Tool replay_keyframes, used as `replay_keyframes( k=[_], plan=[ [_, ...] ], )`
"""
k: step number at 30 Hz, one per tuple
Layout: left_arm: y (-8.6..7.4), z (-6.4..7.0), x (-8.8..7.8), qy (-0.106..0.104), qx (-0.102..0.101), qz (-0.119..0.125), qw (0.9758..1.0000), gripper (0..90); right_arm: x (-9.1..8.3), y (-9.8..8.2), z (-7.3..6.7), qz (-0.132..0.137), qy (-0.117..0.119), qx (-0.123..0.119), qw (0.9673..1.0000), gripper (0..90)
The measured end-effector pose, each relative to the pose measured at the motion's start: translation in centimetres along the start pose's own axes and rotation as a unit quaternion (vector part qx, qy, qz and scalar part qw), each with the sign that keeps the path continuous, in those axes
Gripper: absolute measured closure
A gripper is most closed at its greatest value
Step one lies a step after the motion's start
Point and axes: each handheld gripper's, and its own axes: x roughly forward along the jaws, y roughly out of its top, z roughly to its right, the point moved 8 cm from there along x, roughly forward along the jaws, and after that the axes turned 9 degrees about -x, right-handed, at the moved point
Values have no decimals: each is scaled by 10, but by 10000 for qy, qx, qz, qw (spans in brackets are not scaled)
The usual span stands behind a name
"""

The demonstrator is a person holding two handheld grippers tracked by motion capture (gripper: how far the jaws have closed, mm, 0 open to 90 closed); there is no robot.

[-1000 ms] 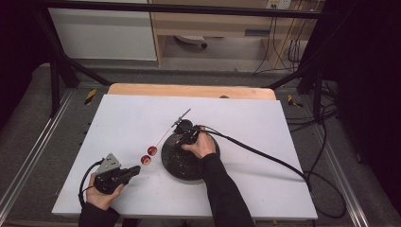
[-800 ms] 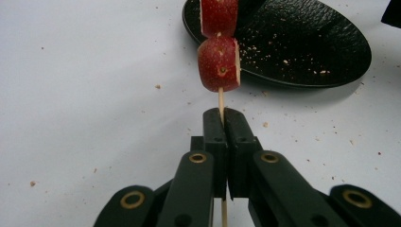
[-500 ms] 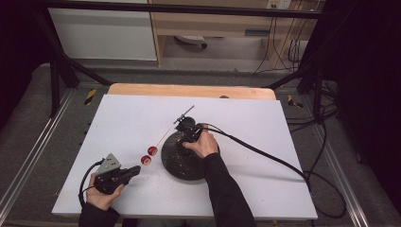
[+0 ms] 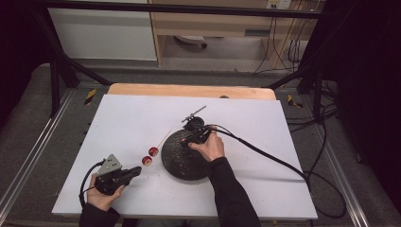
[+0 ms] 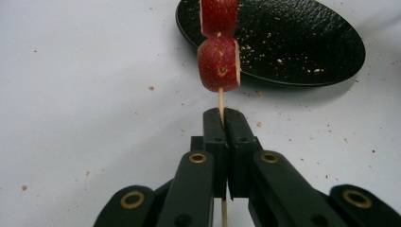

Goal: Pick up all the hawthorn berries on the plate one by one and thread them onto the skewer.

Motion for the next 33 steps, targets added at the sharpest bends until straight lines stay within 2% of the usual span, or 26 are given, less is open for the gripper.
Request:
replay_keyframes(
  k=[3,7,9,14,23,28,30,33],
  plan=[
    [0,2,1,-11,36,-9,10000,881,-6,-6,0,136,17,83,9999,630],
    [0,4,1,-47,43,-19,10000,880,-13,-12,-1,436,59,259,9987,630],
    [0,5,2,-42,62,-24,10000,881,-16,-16,-2,585,84,265,9979,630],
    [0,8,4,-58,65,-29,10000,880,-23,-24,-4,943,124,454,9944,630],
    [1,14,8,-75,61,-38,9999,880,-35,-44,-3,1633,141,841,9829,630],
    [3,20,12,-93,71,-17,9999,880,-41,-54,-3,2032,174,1069,9731,630],
    [4,23,14,-103,99,-5,9999,880,-43,-57,-4,2239,212,1172,9673,630],
    [6,27,16,-116,127,4,9999,880,-43,-62,-5,2405,203,1267,9621,630]
  ],
)
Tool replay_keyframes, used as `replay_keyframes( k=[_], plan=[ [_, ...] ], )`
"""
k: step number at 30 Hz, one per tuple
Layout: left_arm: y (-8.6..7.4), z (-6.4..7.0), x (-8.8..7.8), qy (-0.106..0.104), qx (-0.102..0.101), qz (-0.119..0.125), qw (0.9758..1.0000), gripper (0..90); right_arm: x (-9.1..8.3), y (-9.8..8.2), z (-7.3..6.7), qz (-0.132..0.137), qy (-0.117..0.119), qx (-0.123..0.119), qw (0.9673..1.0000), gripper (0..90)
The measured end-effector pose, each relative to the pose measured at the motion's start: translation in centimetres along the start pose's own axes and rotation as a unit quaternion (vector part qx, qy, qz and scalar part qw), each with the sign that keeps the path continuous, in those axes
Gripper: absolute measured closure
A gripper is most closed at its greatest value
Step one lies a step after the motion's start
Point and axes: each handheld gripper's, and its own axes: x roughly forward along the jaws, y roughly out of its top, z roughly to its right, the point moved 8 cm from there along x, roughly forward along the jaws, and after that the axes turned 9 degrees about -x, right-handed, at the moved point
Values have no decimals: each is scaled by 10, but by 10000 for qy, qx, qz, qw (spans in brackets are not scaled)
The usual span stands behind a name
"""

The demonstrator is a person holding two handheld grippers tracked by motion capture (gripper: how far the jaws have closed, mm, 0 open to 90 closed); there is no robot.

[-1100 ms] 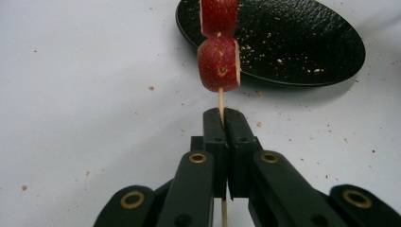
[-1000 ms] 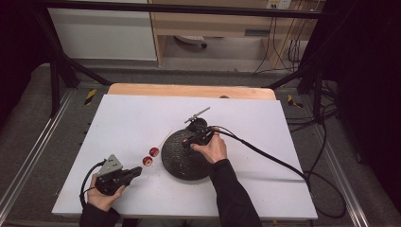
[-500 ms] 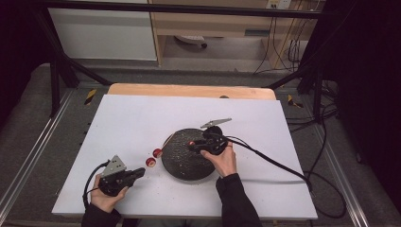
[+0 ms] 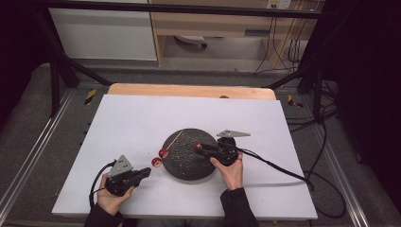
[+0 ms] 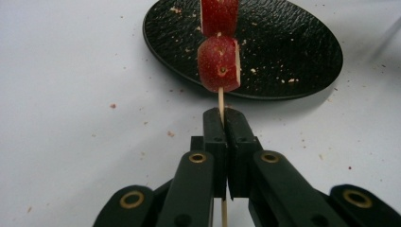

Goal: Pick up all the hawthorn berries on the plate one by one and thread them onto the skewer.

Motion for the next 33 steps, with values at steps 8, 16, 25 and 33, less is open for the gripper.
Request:
replay_keyframes(
  k=[8,16,25,33],
  plan=[
    [7,12,5,-4,59,78,10000,879,-7,-4,2,548,-56,322,9980,630],
    [19,21,10,-34,10,215,9998,880,-19,10,4,1214,-104,594,9908,631],
    [30,33,15,-78,4,389,9992,880,-28,30,6,1853,-52,834,9791,631],
    [42,41,18,-103,-11,532,9985,879,-35,46,11,2334,-76,1073,9664,631]
  ],
)
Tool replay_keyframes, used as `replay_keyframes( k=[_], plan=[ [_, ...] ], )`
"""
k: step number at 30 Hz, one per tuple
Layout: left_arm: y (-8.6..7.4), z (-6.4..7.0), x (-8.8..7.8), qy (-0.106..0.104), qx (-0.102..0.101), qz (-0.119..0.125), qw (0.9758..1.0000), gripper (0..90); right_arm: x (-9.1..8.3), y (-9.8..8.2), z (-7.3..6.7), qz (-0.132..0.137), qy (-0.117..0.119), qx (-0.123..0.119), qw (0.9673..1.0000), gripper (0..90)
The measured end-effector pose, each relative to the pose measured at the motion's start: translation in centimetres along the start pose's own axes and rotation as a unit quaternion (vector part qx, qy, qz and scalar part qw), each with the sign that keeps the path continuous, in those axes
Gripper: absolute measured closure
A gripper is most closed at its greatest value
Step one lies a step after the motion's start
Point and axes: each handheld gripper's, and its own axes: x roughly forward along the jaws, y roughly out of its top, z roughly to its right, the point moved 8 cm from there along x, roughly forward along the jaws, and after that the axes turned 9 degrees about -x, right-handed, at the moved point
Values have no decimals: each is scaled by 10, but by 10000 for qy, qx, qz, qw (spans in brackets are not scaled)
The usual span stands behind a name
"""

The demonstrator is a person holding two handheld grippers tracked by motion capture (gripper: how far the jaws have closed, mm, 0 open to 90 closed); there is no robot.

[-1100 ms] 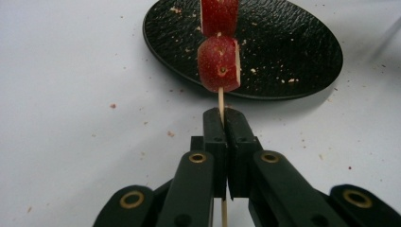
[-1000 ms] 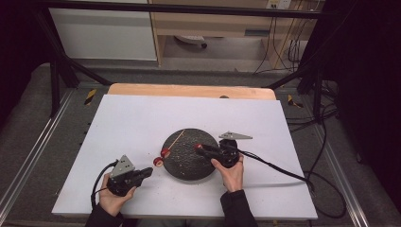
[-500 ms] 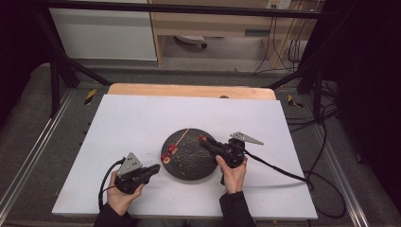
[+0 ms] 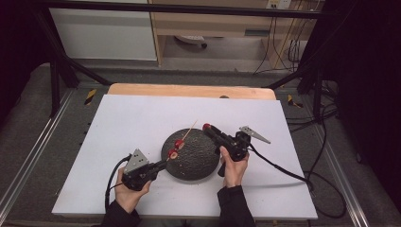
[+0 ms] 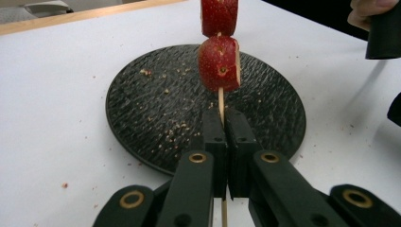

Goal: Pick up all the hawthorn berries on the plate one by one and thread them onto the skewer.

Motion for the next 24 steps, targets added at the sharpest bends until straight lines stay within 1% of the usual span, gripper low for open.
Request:
replay_keyframes(
  k=[2,3,7,10,16,18,24],
  plan=[
    [2,2,2,-16,-1,39,10000,879,0,5,1,127,-22,41,9999,631],
    [3,3,2,-14,-7,49,10000,879,0,7,1,191,-15,104,9998,631],
    [5,6,5,-22,-20,105,9999,880,0,15,2,442,-65,175,9988,631],
    [5,9,6,-31,-23,153,9999,880,0,18,2,561,-36,255,9981,631],
    [2,13,10,-56,-25,170,9998,880,0,22,3,720,-90,314,9969,631],
    [0,15,11,-58,-2,163,9999,880,1,22,4,768,-126,351,9963,631],
    [-3,19,13,-98,60,158,9998,880,4,24,6,922,-133,465,9946,631]
  ],
)
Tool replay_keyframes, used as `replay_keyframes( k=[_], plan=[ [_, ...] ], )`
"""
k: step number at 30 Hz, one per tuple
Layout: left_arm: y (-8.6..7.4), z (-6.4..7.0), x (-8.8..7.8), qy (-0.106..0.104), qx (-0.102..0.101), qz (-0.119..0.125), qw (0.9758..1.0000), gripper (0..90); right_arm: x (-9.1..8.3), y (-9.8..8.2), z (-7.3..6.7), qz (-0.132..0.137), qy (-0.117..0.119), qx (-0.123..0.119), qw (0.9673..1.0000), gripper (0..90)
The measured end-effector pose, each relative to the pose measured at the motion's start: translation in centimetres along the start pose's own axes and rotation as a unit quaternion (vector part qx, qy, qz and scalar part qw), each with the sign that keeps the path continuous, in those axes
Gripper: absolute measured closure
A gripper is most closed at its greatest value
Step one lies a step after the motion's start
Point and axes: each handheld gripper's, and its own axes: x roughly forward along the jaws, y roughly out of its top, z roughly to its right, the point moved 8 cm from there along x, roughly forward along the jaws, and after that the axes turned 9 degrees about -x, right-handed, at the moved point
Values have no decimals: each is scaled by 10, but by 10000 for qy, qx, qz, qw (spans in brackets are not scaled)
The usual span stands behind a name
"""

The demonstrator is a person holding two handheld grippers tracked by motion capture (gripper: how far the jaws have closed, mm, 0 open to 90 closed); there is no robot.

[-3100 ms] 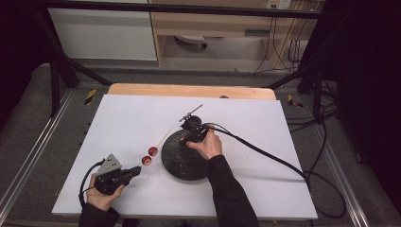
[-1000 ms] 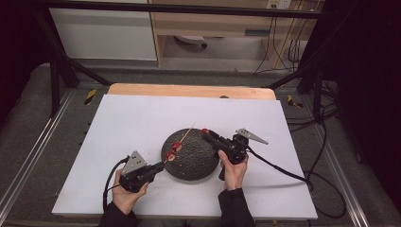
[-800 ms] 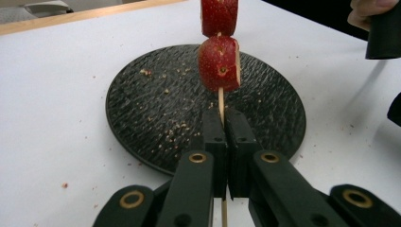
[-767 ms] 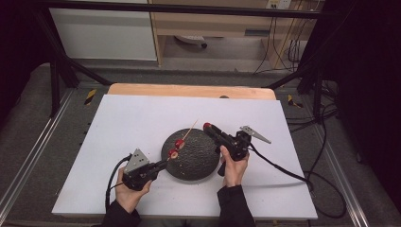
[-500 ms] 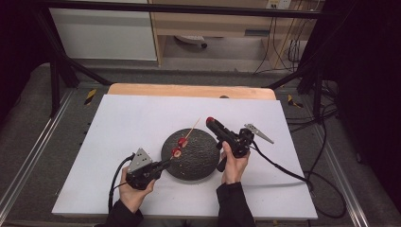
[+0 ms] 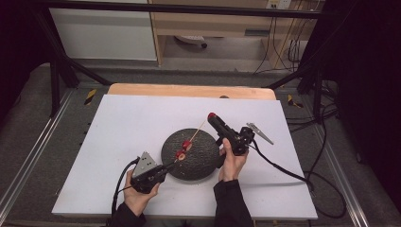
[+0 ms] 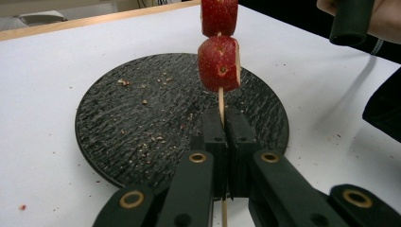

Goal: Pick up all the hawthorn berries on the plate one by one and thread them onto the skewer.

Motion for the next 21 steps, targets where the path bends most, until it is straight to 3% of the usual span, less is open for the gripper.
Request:
replay_keyframes(
  k=[21],
  plan=[
    [-1,9,-1,-86,109,77,9999,880,3,-1,-1,157,122,341,9992,631]
  ],
)
